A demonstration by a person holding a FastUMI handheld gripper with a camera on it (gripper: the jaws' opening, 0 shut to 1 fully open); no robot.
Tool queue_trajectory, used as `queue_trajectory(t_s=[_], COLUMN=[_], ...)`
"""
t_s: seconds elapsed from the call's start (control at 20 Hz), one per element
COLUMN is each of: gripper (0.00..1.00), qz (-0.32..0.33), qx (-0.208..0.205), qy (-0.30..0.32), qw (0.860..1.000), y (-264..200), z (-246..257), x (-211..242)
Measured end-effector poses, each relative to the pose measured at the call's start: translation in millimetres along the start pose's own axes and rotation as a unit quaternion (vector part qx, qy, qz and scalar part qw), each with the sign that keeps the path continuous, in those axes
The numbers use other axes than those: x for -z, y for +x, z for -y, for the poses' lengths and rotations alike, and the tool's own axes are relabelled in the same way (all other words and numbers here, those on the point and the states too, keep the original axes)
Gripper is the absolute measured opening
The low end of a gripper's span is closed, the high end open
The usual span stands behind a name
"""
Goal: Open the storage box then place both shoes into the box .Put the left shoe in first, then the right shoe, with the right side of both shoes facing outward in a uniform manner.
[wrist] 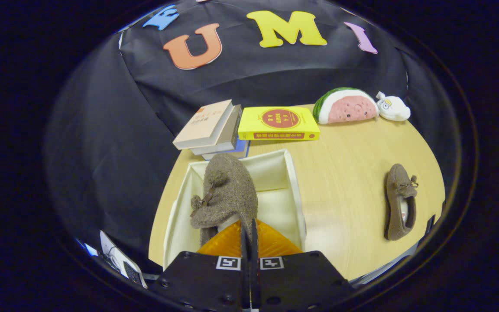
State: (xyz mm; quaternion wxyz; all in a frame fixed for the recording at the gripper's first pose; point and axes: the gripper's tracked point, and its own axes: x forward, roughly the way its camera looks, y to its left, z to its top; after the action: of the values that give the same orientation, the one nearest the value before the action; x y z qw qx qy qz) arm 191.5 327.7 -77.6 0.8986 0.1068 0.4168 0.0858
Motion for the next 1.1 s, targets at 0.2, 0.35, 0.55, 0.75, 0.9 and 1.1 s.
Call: queue_trajectory(t_s=[0.2,0.35,0.55,0.75,0.9,1.1], gripper=[0.01,0.02,0.02,0.02,0.03,0.14], qz=[-0.021,-0.053,-0.071,-0.084,-0.092,-0.067], qx=[0.009,0.024,0.045,0.059,0.059,0.053], qy=[0.012,0.0,-0.02,-0.048,-0.052,-0.073], qw=[1.0,0.998,0.996,0.994,0.993,0.994], y=[27,49,69,74,74,59], z=[-20,-30,-34,-32,-31,-26], x=[20,44,55,57,57,43])
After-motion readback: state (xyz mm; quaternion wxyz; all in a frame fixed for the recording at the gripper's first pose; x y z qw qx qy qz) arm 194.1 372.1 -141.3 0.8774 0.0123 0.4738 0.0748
